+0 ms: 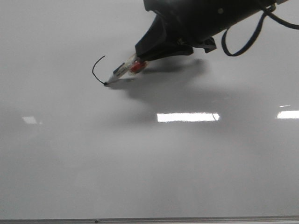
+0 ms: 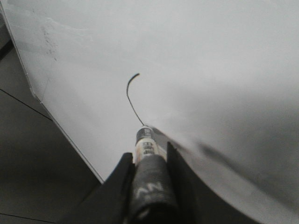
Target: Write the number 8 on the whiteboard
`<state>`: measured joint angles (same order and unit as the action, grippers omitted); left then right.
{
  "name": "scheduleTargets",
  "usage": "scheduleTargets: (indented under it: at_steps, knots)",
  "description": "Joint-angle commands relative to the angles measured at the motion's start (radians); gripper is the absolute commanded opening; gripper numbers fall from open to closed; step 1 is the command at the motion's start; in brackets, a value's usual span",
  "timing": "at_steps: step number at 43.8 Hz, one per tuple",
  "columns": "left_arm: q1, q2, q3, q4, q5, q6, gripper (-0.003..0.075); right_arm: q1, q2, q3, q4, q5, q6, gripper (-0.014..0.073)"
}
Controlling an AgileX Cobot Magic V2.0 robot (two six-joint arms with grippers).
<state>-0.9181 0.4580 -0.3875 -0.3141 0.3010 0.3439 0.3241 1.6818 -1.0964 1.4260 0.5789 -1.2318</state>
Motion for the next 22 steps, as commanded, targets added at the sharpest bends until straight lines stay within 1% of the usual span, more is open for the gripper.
scheduleTargets:
  at_steps: [1,8,15,22]
  knots:
    - [-0.008,0.004,-0.029,-0.015,-0.082,-0.008,-0.0021,-0.048,-0.075,0.029,0.006,-0.051,-0.026,-0.0061]
    - [-0.008,0.004,-0.029,-0.015,-0.082,-0.008,-0.0021,-0.074,-0.088,0.094,0.005,-0.012,-0.049,-0.0061]
    - [-0.008,0.004,-0.029,-0.015,-0.082,-0.008,-0.0021,-0.044,-0.061,0.117,0.009,-0.002,-0.058,-0.0061]
    - [-0.008,0.004,-0.029,-0.015,-0.082,-0.008,-0.0021,0.001,-0.017,0.107,0.080,-0.006,-0.078,-0.0061]
